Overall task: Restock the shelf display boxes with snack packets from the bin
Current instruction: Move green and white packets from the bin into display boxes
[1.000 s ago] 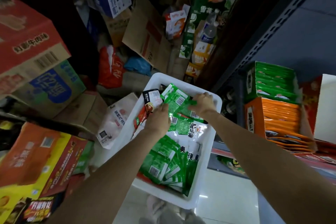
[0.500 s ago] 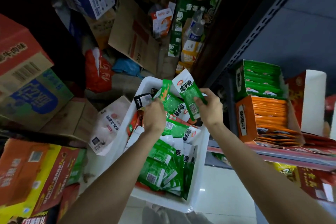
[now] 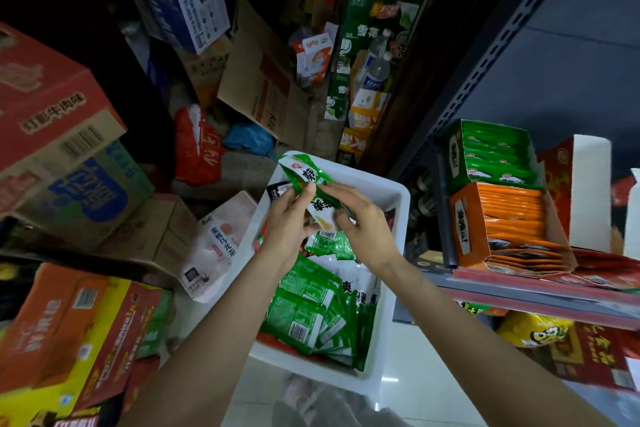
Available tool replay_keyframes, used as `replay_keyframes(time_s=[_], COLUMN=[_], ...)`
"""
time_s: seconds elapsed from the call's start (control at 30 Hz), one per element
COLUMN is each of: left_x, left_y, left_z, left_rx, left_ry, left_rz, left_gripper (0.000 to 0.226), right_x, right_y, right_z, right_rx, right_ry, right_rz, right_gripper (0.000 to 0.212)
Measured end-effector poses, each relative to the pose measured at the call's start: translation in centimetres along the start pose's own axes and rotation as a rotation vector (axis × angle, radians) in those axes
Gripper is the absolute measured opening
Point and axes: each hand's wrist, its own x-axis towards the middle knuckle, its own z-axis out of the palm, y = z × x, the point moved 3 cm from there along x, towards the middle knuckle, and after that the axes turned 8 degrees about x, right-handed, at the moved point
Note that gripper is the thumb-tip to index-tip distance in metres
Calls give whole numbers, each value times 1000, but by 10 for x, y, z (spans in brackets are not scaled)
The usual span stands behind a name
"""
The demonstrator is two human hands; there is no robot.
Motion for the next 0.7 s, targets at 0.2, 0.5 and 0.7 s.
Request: replay_keyframes(time_s=[0.2,0.5,0.7], left_x=[-20,-43,-38], left_y=[29,54,49], left_z=[15,123,212], left_rx=[-83,228,610], left_ry=[-208,-311,-121], left_rz=[-18,116,351], left_gripper=[24,20,17], right_x=[-4,-35,-79], right_y=[-21,-17,8], right_z=[-38,-140,-250], right_rx=[136,166,-58], right_ry=[1,217,339], right_rz=[37,53,160], right_gripper=[53,21,41])
